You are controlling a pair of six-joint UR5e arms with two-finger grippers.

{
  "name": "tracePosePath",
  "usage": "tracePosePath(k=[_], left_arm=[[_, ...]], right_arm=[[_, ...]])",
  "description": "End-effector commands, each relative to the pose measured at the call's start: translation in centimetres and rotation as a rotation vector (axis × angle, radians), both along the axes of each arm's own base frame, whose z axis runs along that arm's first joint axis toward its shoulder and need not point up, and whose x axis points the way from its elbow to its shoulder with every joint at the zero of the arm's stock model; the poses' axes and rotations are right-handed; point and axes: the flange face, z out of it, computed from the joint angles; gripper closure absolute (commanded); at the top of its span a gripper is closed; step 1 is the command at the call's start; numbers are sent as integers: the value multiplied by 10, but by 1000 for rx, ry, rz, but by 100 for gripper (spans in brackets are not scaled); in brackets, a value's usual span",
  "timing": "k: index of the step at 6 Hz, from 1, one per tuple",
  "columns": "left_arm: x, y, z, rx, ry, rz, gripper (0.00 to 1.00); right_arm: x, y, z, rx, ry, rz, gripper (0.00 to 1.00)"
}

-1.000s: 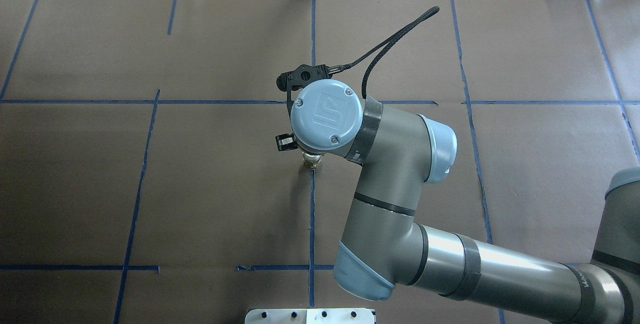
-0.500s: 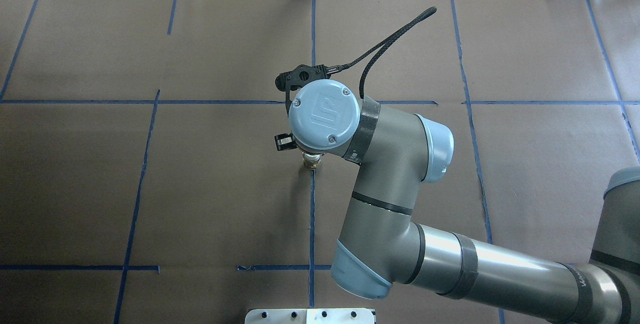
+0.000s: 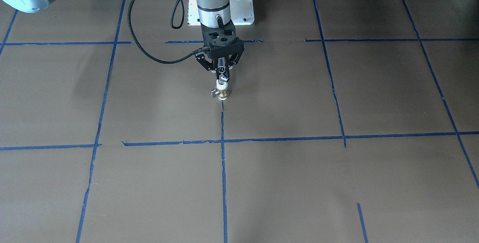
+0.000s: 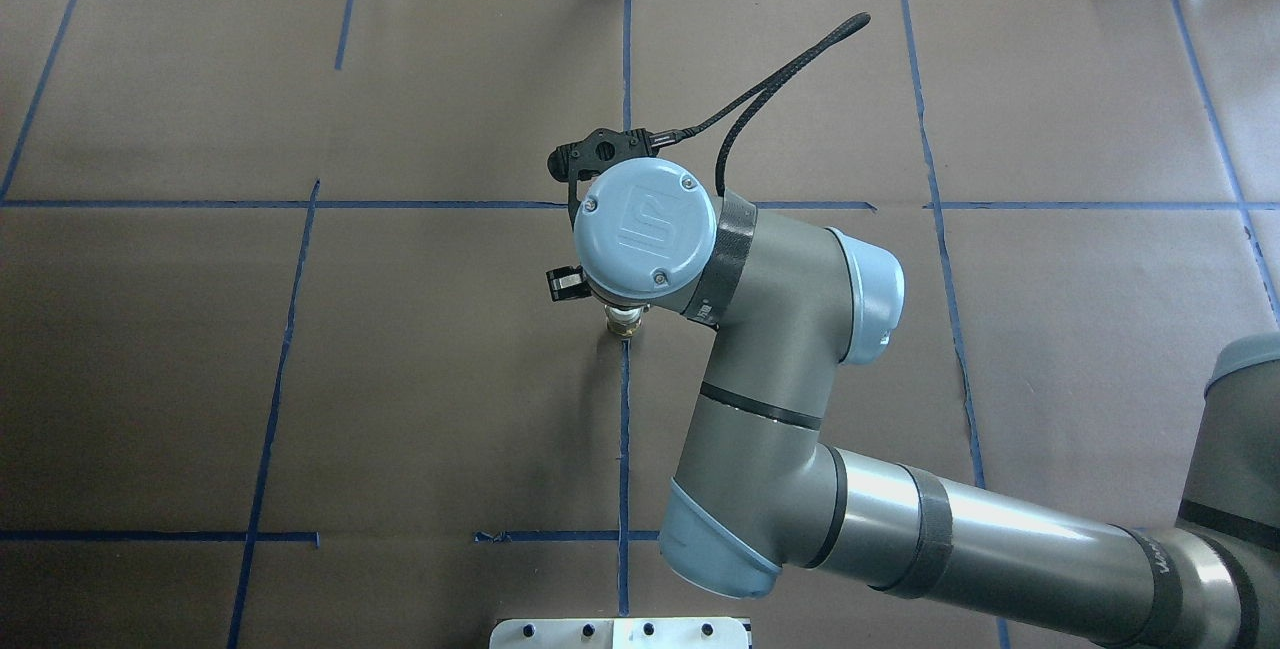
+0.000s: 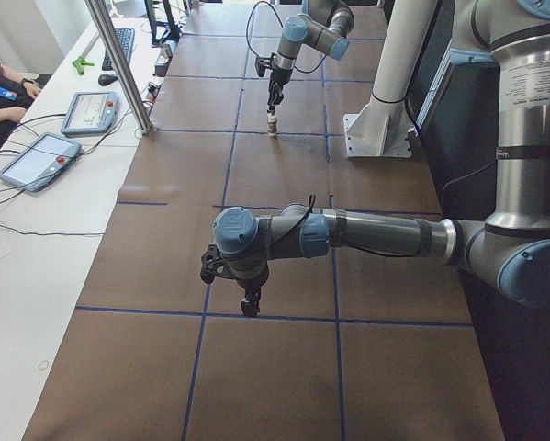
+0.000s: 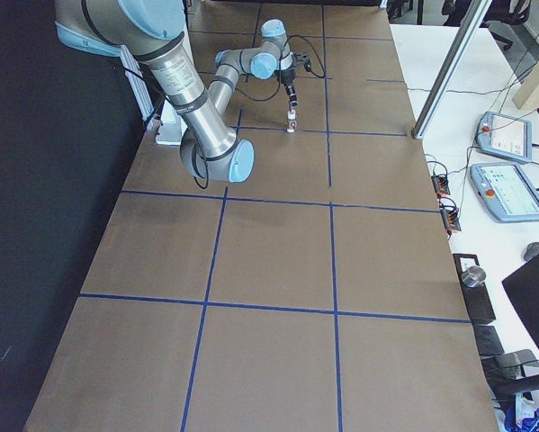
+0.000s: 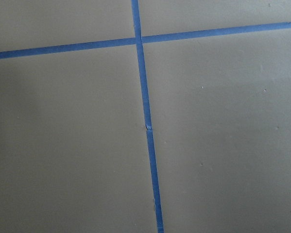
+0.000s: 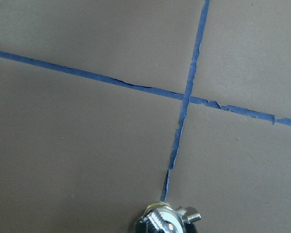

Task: Assemble PPR valve and pipe with both arms
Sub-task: 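Lower the chrome part onto the fitting top and press it in with right gripper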

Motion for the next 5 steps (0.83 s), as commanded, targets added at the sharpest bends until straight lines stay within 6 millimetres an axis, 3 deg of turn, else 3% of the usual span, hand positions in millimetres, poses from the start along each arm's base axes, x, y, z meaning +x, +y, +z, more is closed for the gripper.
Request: tracePosePath(k=[1, 5], left_arm=[[0, 0, -1, 1, 0, 0, 0], [0, 0, -1, 1, 0, 0, 0]], right_arm=[[-2, -1, 0, -1, 3, 0, 100], [-5, 1, 8, -6, 16, -6, 100]])
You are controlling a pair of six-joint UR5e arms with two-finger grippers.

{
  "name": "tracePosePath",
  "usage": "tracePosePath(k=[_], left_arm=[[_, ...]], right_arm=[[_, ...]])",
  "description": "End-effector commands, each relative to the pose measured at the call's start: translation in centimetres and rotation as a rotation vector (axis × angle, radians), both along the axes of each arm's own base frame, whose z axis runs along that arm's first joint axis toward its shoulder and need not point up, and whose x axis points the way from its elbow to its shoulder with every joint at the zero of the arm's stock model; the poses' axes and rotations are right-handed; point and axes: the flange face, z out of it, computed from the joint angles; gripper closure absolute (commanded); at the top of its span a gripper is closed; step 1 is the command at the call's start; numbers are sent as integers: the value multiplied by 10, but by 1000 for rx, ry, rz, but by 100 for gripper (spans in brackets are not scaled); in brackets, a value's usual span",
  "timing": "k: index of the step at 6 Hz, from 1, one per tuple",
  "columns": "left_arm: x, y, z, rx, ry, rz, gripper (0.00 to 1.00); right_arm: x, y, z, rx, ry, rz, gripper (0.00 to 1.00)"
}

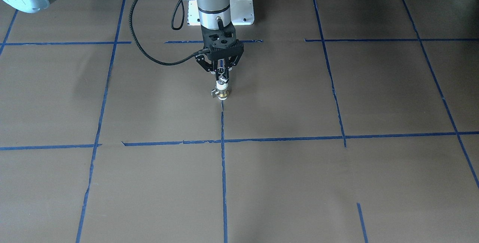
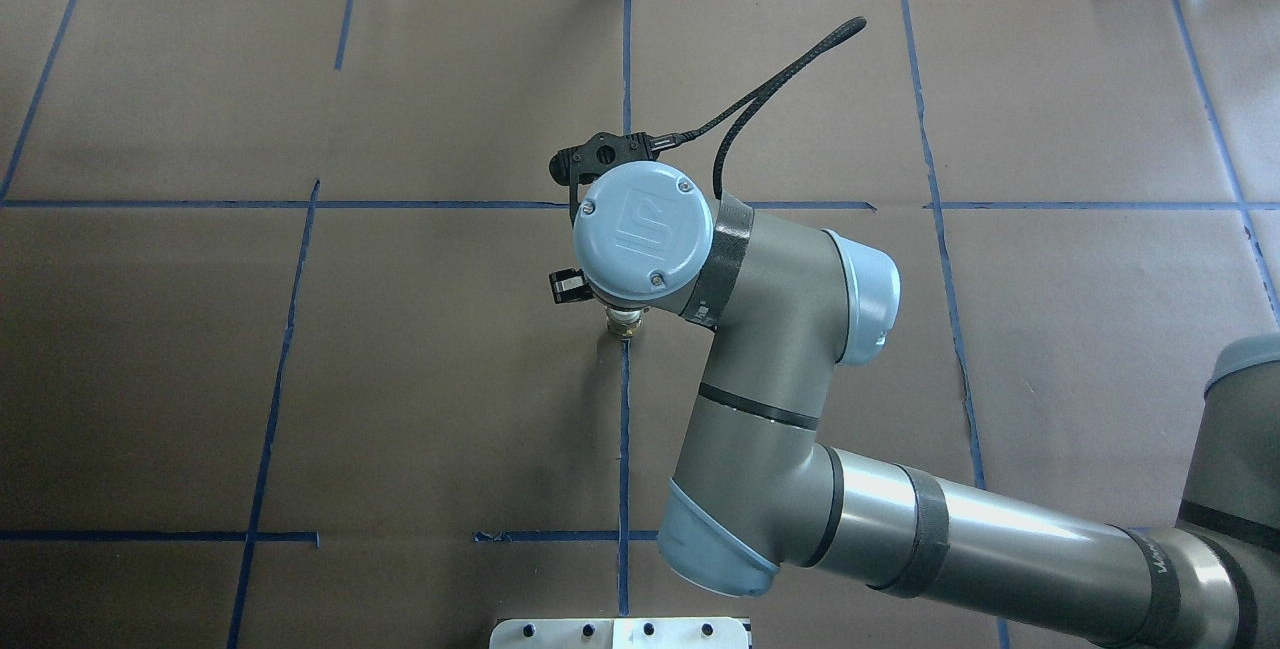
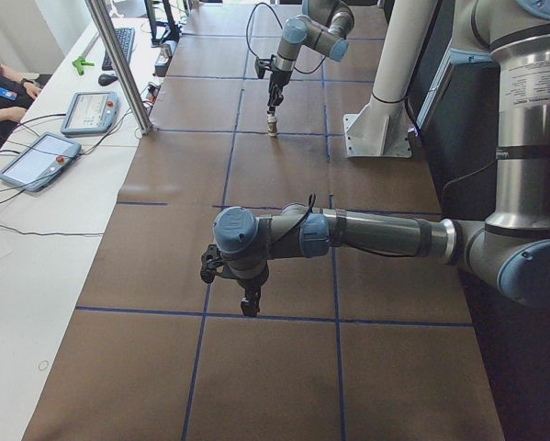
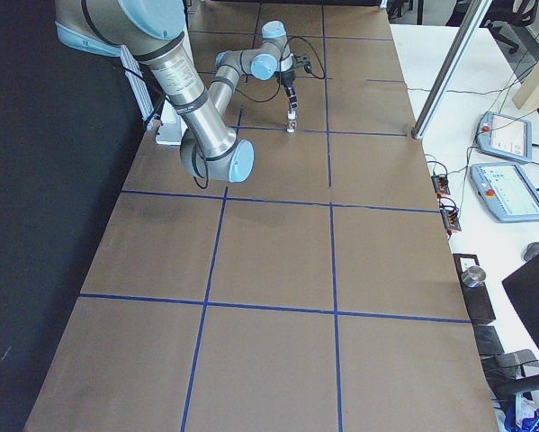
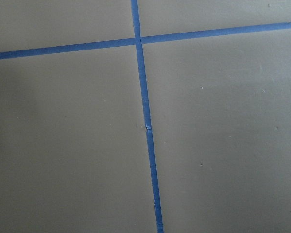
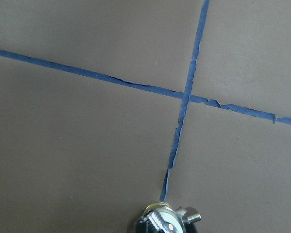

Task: Assemble PPR valve and pipe with both arms
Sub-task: 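Lower the chrome part onto the fitting top and press it in with right gripper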

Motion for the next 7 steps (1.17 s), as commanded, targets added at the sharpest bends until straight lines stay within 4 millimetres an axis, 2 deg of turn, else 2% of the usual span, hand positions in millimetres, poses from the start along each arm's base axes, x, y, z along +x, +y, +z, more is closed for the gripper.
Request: tracePosePath(k=[1, 7], left_arm=[[0, 0, 0, 0, 0, 0, 0], [0, 0, 0, 0, 0, 0, 0]], right_arm=[[-3, 3, 1, -1, 2, -6, 100], [-9, 5, 5, -4, 7, -12, 100]])
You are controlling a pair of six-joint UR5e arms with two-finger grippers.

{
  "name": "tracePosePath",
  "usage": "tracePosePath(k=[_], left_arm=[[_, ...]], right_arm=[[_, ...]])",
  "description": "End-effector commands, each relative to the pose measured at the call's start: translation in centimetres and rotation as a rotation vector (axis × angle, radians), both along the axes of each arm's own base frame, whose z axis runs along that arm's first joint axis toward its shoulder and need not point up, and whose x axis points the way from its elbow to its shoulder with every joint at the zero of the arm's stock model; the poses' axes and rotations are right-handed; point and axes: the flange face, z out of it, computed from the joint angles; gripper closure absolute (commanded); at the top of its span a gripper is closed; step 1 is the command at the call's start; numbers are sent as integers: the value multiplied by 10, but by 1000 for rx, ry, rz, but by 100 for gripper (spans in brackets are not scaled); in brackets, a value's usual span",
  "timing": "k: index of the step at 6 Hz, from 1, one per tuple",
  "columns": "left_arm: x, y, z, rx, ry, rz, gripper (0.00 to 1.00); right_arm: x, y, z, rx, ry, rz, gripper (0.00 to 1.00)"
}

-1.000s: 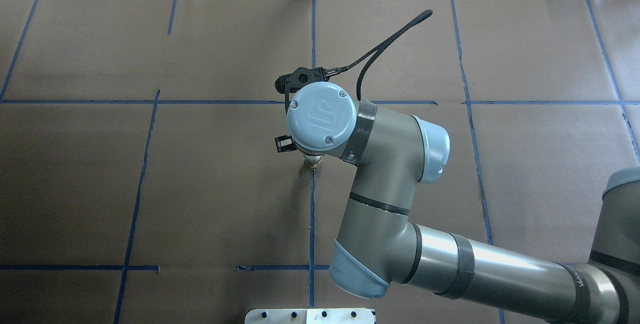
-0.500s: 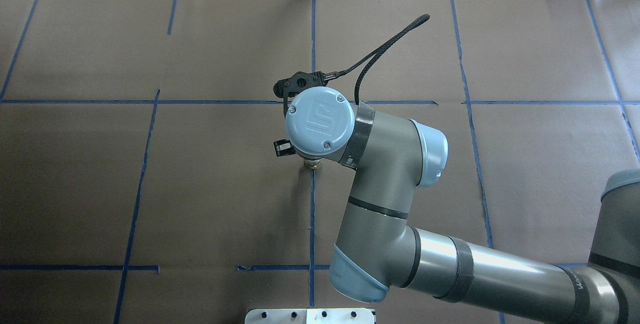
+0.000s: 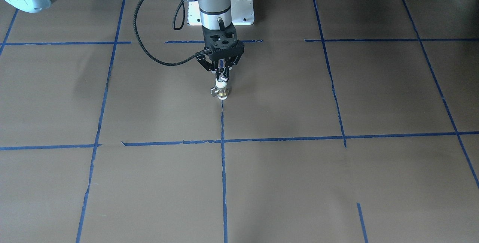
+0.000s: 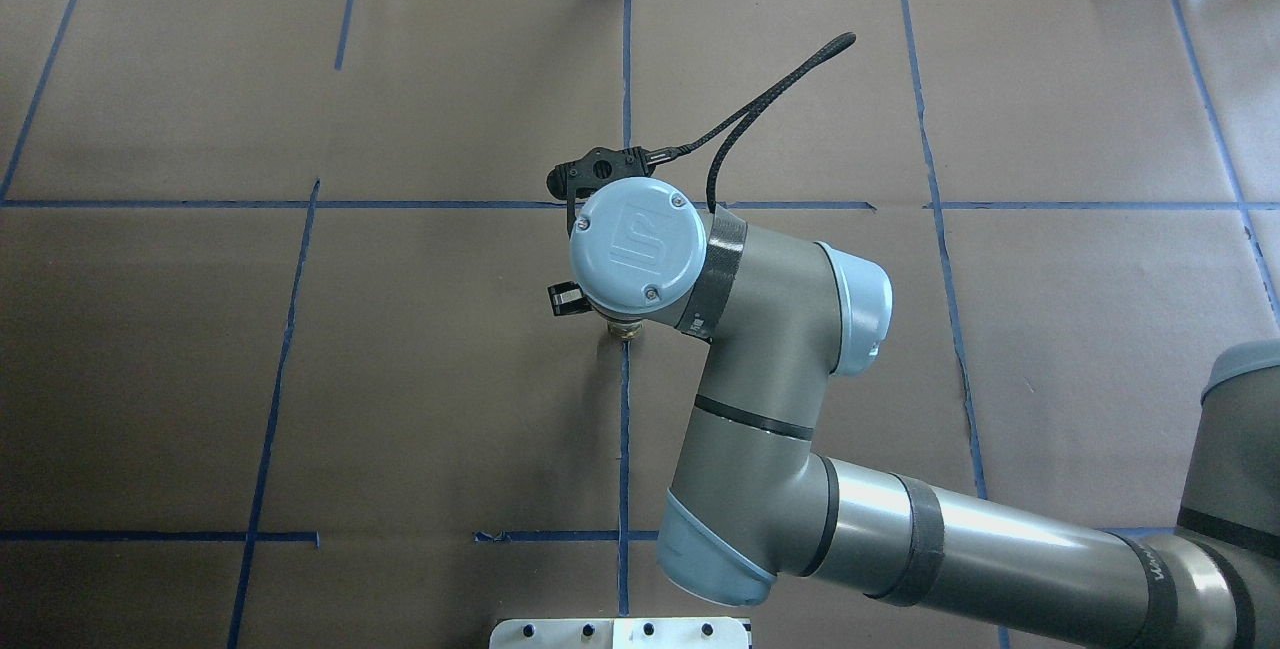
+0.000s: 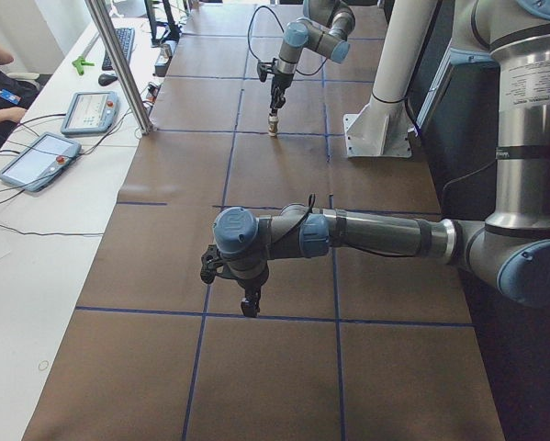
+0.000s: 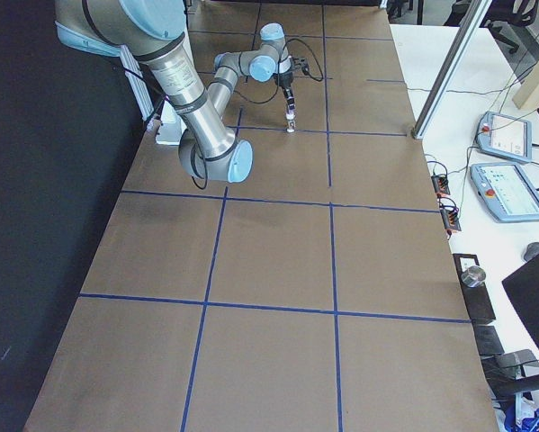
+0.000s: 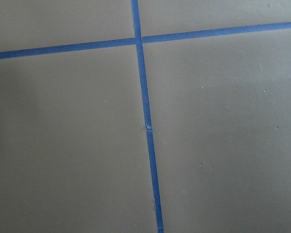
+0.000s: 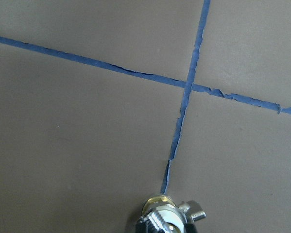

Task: Assemble PPR valve and pipe with both arms
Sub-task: 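Lower the chrome part onto the fitting top and press it in with right gripper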

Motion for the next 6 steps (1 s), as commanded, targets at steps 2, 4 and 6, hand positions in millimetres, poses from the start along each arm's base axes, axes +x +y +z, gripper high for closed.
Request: tracePosePath(k=[2, 4, 6], left_arm=[[0, 0, -1, 1, 0, 0, 0], [0, -1, -1, 1, 0, 0, 0], [0, -1, -1, 1, 0, 0, 0]], right_arm=[[-2, -1, 1, 0, 0, 0, 100], [-3, -1, 4, -2, 6, -1, 99], [-4, -2, 2, -2, 5, 0, 95]])
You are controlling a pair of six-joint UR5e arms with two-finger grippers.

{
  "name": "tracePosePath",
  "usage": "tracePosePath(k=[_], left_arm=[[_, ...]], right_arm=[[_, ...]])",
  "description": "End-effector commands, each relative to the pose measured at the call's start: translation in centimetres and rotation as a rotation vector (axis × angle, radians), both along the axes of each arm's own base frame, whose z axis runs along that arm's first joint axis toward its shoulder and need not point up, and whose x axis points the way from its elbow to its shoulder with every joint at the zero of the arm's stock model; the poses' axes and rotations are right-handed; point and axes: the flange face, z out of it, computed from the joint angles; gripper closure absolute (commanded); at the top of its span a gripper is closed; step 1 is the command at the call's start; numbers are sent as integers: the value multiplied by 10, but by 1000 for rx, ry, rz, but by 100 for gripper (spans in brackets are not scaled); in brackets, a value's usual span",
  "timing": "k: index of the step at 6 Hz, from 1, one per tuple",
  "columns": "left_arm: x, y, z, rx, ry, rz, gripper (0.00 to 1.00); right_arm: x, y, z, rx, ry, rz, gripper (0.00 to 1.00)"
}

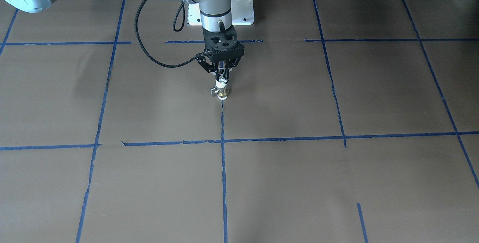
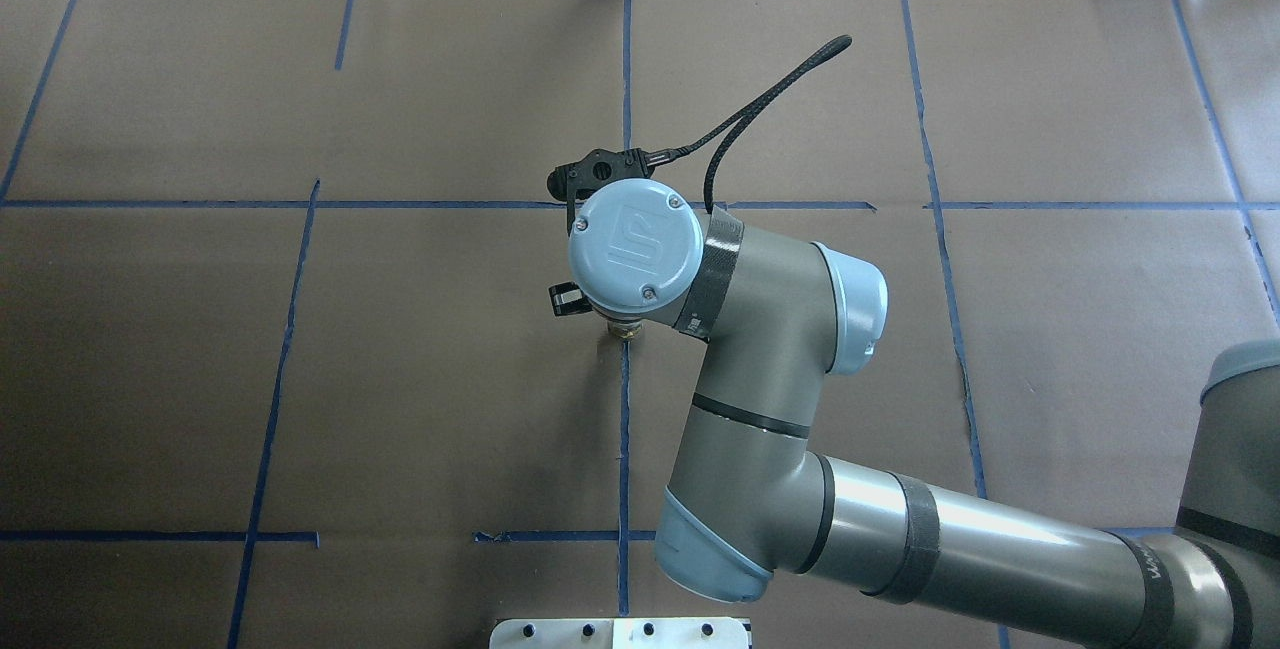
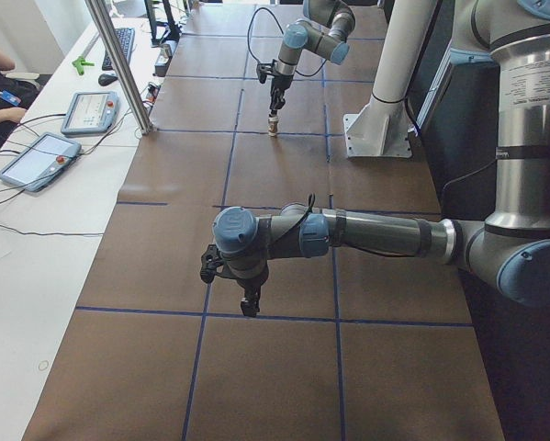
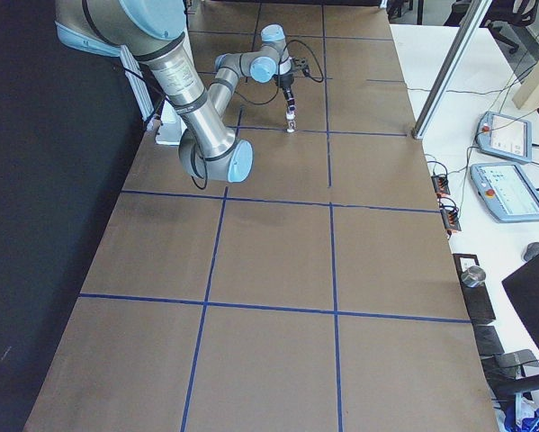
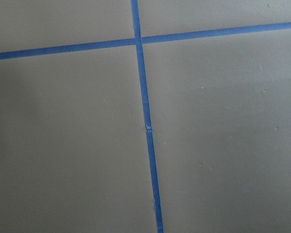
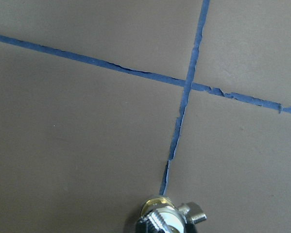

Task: Assemble PPR valve and pipe with both arms
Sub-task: 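Lower the chrome part onto the fitting top and press it in with right gripper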

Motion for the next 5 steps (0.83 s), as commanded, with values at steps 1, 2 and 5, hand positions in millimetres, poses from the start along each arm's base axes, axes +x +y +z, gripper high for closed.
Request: tracePosePath(k=[1, 2, 5], left_arm=[[0, 0, -1, 2, 0, 0, 0], [0, 0, -1, 2, 0, 0, 0], [0, 0, -1, 2, 0, 0, 0]], right_arm=[[0, 0, -2, 0, -5, 2, 77], [0, 0, -2, -1, -6, 3, 41], [0, 0, -3, -25, -16, 26, 31]])
